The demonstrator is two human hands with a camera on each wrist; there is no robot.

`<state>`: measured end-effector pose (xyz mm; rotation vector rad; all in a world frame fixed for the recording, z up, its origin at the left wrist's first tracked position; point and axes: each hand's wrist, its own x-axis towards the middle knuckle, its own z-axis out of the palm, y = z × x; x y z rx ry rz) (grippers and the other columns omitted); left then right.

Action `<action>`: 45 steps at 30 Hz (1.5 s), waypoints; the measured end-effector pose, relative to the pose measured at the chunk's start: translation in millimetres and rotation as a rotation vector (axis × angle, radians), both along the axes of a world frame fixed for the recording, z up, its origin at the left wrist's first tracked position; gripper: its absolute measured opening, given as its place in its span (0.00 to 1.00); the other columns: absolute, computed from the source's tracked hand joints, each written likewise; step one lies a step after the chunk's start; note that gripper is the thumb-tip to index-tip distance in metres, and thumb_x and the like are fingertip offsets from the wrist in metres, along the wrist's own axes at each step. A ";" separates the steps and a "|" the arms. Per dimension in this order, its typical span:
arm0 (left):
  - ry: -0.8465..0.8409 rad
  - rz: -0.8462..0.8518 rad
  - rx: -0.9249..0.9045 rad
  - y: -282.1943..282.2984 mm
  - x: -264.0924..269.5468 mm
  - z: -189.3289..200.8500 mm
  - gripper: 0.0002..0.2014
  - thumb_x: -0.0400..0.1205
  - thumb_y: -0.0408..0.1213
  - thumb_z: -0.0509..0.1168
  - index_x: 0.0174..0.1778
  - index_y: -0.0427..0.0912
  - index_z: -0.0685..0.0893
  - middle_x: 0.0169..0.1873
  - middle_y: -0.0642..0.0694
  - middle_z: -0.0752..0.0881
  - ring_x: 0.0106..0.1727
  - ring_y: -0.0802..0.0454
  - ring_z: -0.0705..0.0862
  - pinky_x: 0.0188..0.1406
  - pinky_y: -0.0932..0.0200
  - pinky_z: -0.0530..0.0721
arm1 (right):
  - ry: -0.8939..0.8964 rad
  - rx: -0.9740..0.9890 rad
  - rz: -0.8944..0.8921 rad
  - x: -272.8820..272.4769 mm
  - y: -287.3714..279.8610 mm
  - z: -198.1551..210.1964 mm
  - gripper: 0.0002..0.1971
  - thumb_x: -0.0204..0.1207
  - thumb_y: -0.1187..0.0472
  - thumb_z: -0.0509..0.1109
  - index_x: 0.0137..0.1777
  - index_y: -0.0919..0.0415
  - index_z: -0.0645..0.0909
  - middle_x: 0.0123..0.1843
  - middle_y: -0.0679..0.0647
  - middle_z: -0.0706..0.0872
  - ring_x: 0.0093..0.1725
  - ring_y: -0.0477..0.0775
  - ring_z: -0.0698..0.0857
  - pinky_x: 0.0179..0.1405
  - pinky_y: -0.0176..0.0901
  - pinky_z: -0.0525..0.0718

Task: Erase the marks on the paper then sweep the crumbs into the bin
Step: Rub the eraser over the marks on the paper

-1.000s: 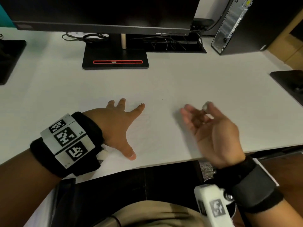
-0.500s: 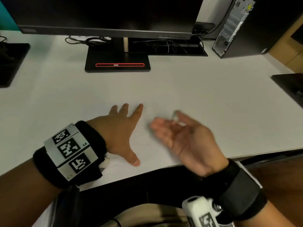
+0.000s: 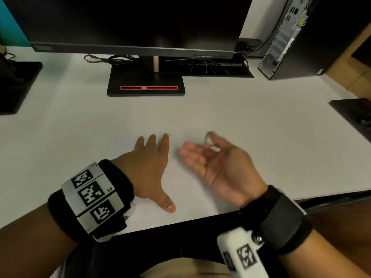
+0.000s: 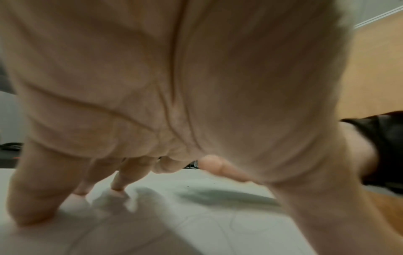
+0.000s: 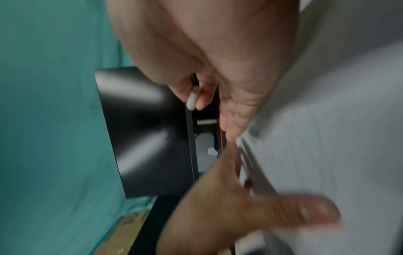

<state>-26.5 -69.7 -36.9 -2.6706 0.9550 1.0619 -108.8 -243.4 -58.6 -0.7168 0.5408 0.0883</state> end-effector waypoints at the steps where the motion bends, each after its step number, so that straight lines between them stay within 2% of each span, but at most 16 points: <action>1: 0.002 -0.003 -0.013 -1.6 -0.9 -0.7 0.82 0.56 0.71 0.80 0.82 0.45 0.20 0.85 0.38 0.30 0.86 0.34 0.32 0.83 0.35 0.59 | 0.048 -0.035 0.121 -2.1 12.0 -3.4 0.16 0.87 0.56 0.63 0.40 0.64 0.80 0.58 0.72 0.87 0.59 0.68 0.89 0.67 0.57 0.86; 4: 0.000 -0.011 -0.013 -3.4 -3.0 -0.2 0.82 0.56 0.70 0.80 0.82 0.44 0.21 0.85 0.39 0.29 0.86 0.35 0.32 0.84 0.35 0.59 | 0.114 -0.085 0.216 8.8 10.6 -10.8 0.20 0.89 0.55 0.62 0.38 0.65 0.82 0.59 0.74 0.88 0.55 0.67 0.92 0.59 0.54 0.89; 6: -0.003 -0.019 -0.001 -2.5 -3.4 1.1 0.81 0.57 0.71 0.79 0.81 0.43 0.20 0.85 0.40 0.29 0.86 0.36 0.32 0.84 0.35 0.58 | 0.091 -0.059 0.026 25.8 -19.2 -12.7 0.24 0.89 0.56 0.60 0.31 0.61 0.80 0.55 0.72 0.87 0.54 0.66 0.91 0.54 0.50 0.90; 9: -0.010 -0.034 0.009 -1.6 -4.2 2.2 0.81 0.57 0.73 0.78 0.81 0.42 0.21 0.85 0.41 0.29 0.86 0.36 0.32 0.84 0.35 0.58 | 0.057 -0.085 -0.384 39.3 -62.9 -5.3 0.18 0.89 0.55 0.61 0.36 0.58 0.76 0.57 0.68 0.85 0.58 0.65 0.90 0.59 0.52 0.88; 11: -0.019 -0.040 0.012 -2.7 -3.5 2.6 0.81 0.57 0.73 0.78 0.81 0.41 0.21 0.85 0.40 0.29 0.86 0.35 0.32 0.84 0.36 0.58 | 0.019 -0.079 -0.480 37.2 -66.3 2.5 0.16 0.88 0.55 0.63 0.38 0.58 0.76 0.60 0.66 0.86 0.61 0.65 0.90 0.57 0.51 0.91; 14: -0.011 -0.024 0.009 -4.5 -4.3 3.4 0.81 0.58 0.72 0.78 0.81 0.40 0.21 0.85 0.40 0.29 0.86 0.34 0.32 0.84 0.37 0.58 | 0.008 -0.041 -0.185 29.9 -28.2 8.0 0.17 0.89 0.55 0.63 0.37 0.59 0.76 0.58 0.66 0.84 0.60 0.66 0.87 0.56 0.51 0.91; 17: -0.008 -0.001 -0.010 -3.4 -4.8 1.3 0.81 0.58 0.71 0.79 0.82 0.40 0.22 0.85 0.41 0.29 0.86 0.37 0.32 0.84 0.37 0.60 | 0.149 -0.093 0.195 26.5 9.5 2.9 0.17 0.88 0.55 0.64 0.40 0.64 0.79 0.56 0.70 0.87 0.56 0.67 0.90 0.62 0.56 0.89; 19: -0.010 0.002 -0.013 -1.5 -4.8 0.6 0.81 0.57 0.72 0.79 0.82 0.40 0.22 0.85 0.43 0.29 0.86 0.38 0.32 0.83 0.37 0.62 | 0.178 -0.105 0.247 33.9 8.8 0.7 0.18 0.89 0.55 0.63 0.41 0.66 0.81 0.58 0.73 0.88 0.55 0.67 0.90 0.65 0.57 0.88; 22: -0.003 -0.010 0.001 -0.3 -4.4 0.9 0.81 0.58 0.72 0.78 0.82 0.39 0.22 0.85 0.42 0.28 0.86 0.38 0.30 0.83 0.37 0.61 | 0.133 -0.081 0.006 58.0 -32.6 -2.6 0.22 0.91 0.56 0.59 0.34 0.63 0.77 0.61 0.75 0.85 0.61 0.68 0.88 0.70 0.57 0.84; 27: 0.002 -0.017 -0.002 0.0 -3.1 -0.1 0.81 0.57 0.72 0.79 0.81 0.45 0.20 0.84 0.42 0.26 0.85 0.37 0.29 0.84 0.35 0.59 | 0.021 -0.083 -0.516 64.4 -94.0 4.5 0.15 0.89 0.55 0.62 0.41 0.61 0.76 0.63 0.68 0.86 0.62 0.66 0.89 0.66 0.55 0.88; 29: 0.007 -0.025 -0.008 -0.2 -2.7 -1.2 0.79 0.58 0.71 0.79 0.80 0.53 0.19 0.84 0.41 0.26 0.85 0.36 0.28 0.83 0.33 0.60 | -0.071 -0.083 -0.410 55.2 -91.5 11.8 0.16 0.89 0.56 0.64 0.39 0.61 0.76 0.54 0.65 0.89 0.54 0.64 0.91 0.58 0.52 0.92; 31: 0.025 -0.031 0.001 -1.2 -2.6 -0.2 0.76 0.59 0.70 0.79 0.79 0.63 0.20 0.84 0.40 0.25 0.84 0.35 0.27 0.82 0.32 0.59 | -0.082 -0.185 -0.143 44.1 -77.0 18.9 0.16 0.87 0.58 0.66 0.37 0.61 0.77 0.43 0.62 0.89 0.43 0.59 0.91 0.48 0.47 0.93; 34: 0.035 -0.043 0.034 -3.7 -2.9 4.0 0.70 0.61 0.71 0.78 0.80 0.71 0.25 0.83 0.40 0.25 0.84 0.33 0.27 0.82 0.30 0.59 | -0.045 -0.603 0.243 30.8 -58.9 22.4 0.13 0.84 0.68 0.69 0.35 0.62 0.80 0.40 0.60 0.87 0.34 0.55 0.86 0.35 0.41 0.90; 38: 0.022 -0.034 0.068 -4.9 0.0 5.8 0.69 0.61 0.71 0.78 0.80 0.72 0.27 0.84 0.40 0.26 0.84 0.35 0.28 0.82 0.30 0.59 | -0.085 -1.228 0.589 16.9 -59.0 28.1 0.12 0.77 0.70 0.77 0.36 0.65 0.77 0.33 0.62 0.84 0.29 0.54 0.85 0.32 0.43 0.87; 41: 0.007 -0.003 0.082 -5.2 6.9 6.8 0.69 0.60 0.73 0.77 0.80 0.72 0.27 0.84 0.40 0.27 0.85 0.35 0.29 0.82 0.29 0.59 | -0.117 -1.383 0.790 6.5 -56.3 28.8 0.05 0.76 0.67 0.78 0.45 0.62 0.83 0.36 0.58 0.89 0.31 0.55 0.88 0.36 0.53 0.92; 45: -0.012 0.002 0.050 -7.1 15.5 5.6 0.68 0.61 0.72 0.77 0.82 0.70 0.29 0.84 0.43 0.26 0.85 0.34 0.30 0.81 0.28 0.60 | -0.237 -1.598 0.913 -5.6 -48.0 27.3 0.03 0.76 0.62 0.77 0.43 0.53 0.89 0.31 0.40 0.86 0.30 0.40 0.82 0.34 0.28 0.79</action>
